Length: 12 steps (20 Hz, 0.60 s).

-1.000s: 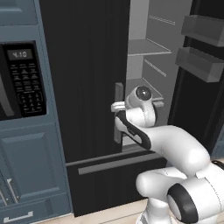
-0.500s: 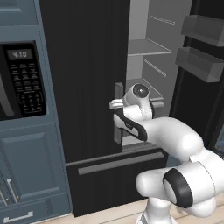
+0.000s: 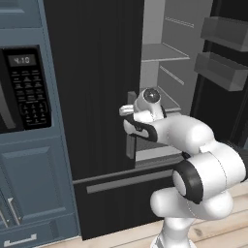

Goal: Retrieve the butter from the fridge and place it on a plate on the dining table. Then retrieve the butter knife by the fridge and place it near the plate.

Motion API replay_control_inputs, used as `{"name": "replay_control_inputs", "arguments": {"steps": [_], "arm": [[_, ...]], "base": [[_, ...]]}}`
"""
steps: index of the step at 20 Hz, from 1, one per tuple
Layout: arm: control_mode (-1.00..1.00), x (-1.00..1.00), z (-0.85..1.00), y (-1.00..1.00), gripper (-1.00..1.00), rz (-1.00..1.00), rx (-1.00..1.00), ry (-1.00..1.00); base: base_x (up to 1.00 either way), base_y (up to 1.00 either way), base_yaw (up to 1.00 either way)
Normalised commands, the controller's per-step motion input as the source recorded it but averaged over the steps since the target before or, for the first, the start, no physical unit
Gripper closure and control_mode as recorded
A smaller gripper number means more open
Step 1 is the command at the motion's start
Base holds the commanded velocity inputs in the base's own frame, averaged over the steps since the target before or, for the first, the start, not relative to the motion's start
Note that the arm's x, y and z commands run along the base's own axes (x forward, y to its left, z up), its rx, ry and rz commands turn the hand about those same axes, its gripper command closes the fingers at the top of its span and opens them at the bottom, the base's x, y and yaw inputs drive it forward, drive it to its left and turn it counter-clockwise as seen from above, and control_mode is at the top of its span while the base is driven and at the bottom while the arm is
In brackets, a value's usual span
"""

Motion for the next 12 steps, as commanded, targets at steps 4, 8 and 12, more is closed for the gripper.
{"name": "replay_control_inputs", "arguments": {"steps": [4,8,12], "arm": [[-1.00,0.38,0.00,0.00,-1.00,0.00,0.00,0.00],[-1.00,0.32,0.00,0.00,-1.00,0.00,0.00,0.00],[-1.00,0.31,0.00,0.00,-1.00,0.00,0.00,0.00]], "base": [[0.00,0.00,0.00],[0.00,0.00,0.00],[0.00,0.00,0.00]]}}
